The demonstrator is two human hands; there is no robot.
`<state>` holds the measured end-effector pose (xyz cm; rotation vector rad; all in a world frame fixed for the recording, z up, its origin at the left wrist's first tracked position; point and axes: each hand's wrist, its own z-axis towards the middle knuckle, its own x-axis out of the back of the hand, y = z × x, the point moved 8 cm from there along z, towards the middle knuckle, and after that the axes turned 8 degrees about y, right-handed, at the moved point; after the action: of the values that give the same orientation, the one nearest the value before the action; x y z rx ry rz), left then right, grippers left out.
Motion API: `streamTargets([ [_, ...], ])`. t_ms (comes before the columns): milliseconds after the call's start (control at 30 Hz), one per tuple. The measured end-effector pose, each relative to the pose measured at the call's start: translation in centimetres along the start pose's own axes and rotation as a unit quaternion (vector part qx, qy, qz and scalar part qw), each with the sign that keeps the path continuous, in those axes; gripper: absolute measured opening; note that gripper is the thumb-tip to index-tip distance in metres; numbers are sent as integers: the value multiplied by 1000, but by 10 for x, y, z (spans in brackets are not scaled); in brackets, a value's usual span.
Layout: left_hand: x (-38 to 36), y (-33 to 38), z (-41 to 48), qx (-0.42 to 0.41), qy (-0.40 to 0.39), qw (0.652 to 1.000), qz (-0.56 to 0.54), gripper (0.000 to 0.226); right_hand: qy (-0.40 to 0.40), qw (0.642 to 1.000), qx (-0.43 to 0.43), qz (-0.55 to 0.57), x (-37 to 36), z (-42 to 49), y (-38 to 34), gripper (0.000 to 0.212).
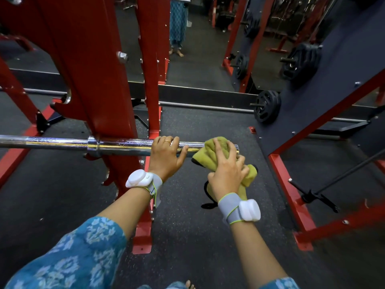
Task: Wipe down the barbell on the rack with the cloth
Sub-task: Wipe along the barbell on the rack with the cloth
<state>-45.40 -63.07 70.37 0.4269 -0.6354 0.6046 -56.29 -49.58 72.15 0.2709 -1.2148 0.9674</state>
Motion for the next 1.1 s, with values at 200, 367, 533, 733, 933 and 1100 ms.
streamTargets([
  [200,1,0,1,6,-19,1000,-6,40,-44,995,92,-16,-3,-10,-22,96],
  [367,-1,-4,-3,-4,-60,997,-43,49,-51,997,35,-39,6,8,-7,84],
  [533,13,-22,-15,-15,-45,996,-79,50,-49,995,84,-28,1,13,-37,90],
  [733,51,-69,-19,17,29,998,-58,42,-6,990,141,-23,-5,-3,-47,95],
  [933,72,-111,-32,64,54,996,-5,37,-49,995,77,-34,-7,12,-63,88],
  [1100,86,-122,-40,66,71,995,25,33,-39,983,179,-11,-18,-4,-87,93],
])
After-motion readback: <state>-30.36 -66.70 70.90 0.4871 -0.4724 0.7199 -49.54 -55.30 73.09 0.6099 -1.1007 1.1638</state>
